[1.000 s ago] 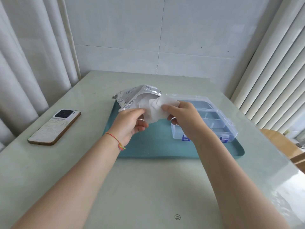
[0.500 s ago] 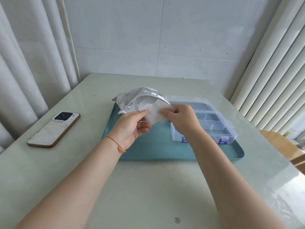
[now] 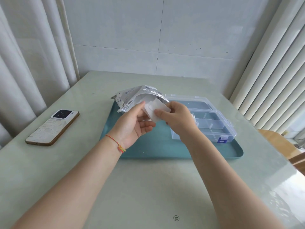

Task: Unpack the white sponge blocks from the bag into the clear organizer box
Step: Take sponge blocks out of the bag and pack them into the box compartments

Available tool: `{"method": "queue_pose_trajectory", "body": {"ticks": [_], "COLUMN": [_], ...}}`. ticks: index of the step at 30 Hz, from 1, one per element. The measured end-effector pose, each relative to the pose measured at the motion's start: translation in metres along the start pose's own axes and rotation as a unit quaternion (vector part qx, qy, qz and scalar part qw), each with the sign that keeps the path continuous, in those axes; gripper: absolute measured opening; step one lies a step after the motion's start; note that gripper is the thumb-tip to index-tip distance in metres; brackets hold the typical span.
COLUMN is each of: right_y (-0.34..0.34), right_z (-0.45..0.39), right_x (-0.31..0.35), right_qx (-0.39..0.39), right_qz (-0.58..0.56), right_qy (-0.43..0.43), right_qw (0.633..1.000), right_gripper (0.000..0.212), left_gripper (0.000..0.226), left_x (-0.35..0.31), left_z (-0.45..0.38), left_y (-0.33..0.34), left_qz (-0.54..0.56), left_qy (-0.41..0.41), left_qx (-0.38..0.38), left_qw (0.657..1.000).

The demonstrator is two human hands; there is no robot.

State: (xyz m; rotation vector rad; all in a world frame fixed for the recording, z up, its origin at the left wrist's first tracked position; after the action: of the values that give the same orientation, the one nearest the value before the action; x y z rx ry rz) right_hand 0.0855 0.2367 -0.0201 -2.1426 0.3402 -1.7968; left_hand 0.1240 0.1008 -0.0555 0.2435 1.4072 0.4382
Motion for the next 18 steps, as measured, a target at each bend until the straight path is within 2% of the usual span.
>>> {"method": "queue_pose_trajectory", "body": {"ticks": [4, 8, 10, 14, 18], "right_y": [0.0, -0.001, -0.006, -0.009, 0.0], "right_z": [0.0, -0.004, -0.004, 0.001, 0.003], "right_x": [0.006, 0.004, 0.005, 0.009, 0.007], "right_qx": [0.005, 0.015, 0.008, 0.015, 0.032], "right_qz": [0.071, 0.124, 0.096, -0.061, -0.009], "right_qy": [-0.035, -0.033, -0.029, -0.009, -0.007], "right_qw": [0.997, 0.992, 0.995, 0.998, 0.999], "right_gripper": [0.029, 0.03, 0.024, 0.009, 0.013], "left_gripper": [0.022, 0.025, 0.023, 0.017, 0.023], "left_x": [-0.001, -0.001, -0.001, 0.003, 0.004], "left_z": [-0.001, -0.003, -0.003, -0.003, -0.001], "left_y": [-0.007, -0.018, -0.021, -0.014, -0.007], "left_qz": [-0.047, -0.06, -0.055, -0.044, -0.03], "left_qy": [0.033, 0.028, 0.026, 0.003, -0.006], "left_qx": [-0.039, -0.08, -0.093, -0.069, -0.035], "left_qw": [0.998, 0.995, 0.994, 0.997, 0.999]}}
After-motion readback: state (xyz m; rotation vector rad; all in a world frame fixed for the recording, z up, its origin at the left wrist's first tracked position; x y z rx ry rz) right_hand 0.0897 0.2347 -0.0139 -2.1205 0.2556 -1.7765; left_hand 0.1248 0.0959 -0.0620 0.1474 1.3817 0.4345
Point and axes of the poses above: each hand's wrist, its own z-axis away from the middle knuckle, its own y-axis out of the palm, x = y × z, the point moved 9 cm from there along -z, towards the middle knuckle, and after that the axes turned 3 degrees about -x, right-handed, at the moved point
